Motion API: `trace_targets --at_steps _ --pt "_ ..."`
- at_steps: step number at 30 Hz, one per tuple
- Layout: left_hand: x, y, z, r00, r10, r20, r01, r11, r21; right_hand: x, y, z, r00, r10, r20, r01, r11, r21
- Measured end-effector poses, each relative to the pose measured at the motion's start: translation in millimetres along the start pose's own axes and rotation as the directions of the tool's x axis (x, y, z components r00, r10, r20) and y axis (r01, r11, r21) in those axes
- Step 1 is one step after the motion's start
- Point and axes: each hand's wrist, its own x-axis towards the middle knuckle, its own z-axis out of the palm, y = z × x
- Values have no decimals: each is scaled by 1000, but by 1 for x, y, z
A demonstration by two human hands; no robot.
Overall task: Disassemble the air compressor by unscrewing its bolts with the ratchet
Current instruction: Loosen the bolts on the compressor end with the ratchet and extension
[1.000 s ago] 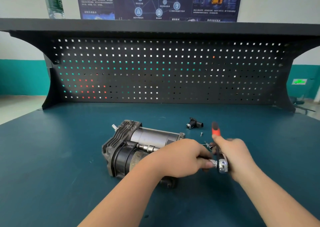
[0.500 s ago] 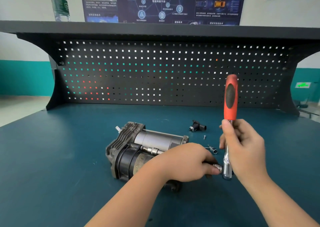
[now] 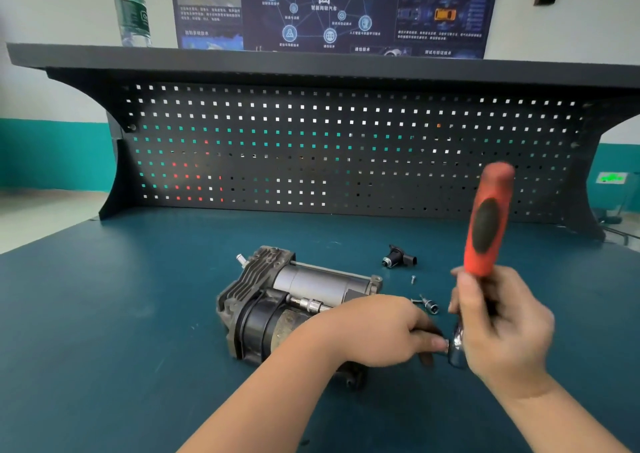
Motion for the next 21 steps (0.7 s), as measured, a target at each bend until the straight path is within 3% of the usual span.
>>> trace_targets --at_steps 2,3,5,7,9,11,12,13,14,15,17,19,20,21 --pt "0 0 0 1000 5 -15 -6 999 -38 -3 0 -2 973 -216 77 223 971 -91" --pt "0 0 0 1000 10 -26 -11 999 -44 -3 0 -2 972 -218 90 226 970 -85" --pt "-1 1 1 999 10 -48 -11 999 -32 3 -4 0 997 -25 77 24 1000 13" --pt "-1 0 1 998 5 -63 -8 999 -34 10 -2 3 949 309 63 -314 945 96" --pt "-1 -1 1 997 -4 -81 0 999 -54 15 8 6 793 605 78 -608 793 33" --pt "0 -1 1 993 -19 -119 9 997 -81 14 22 8 525 843 116 -851 518 88" --pt "0 -2 1 991 -26 -132 14 996 -85 12 25 10 383 911 151 -919 359 164" --pt "0 -2 1 991 -30 -131 20 997 -80 8 28 11 289 940 180 -945 251 209" --pt "0 -1 1 993 -32 -117 24 998 -63 5 30 11 264 945 191 -951 221 217" --pt "0 -1 1 995 -34 -96 30 999 -41 3 31 11 317 932 175 -939 282 198" --pt "0 0 1 998 -39 -46 39 999 -1 3 27 10 585 808 73 -807 570 155" --pt "0 1 1 999 -39 -6 39 999 27 5 13 7 874 486 -25 -480 870 115" --pt "0 1 1 999 -39 4 39 999 35 4 9 3 962 272 -28 -270 961 66" --pt "-1 1 1 999 -39 6 39 999 34 1 5 0 997 71 8 -71 997 -7"
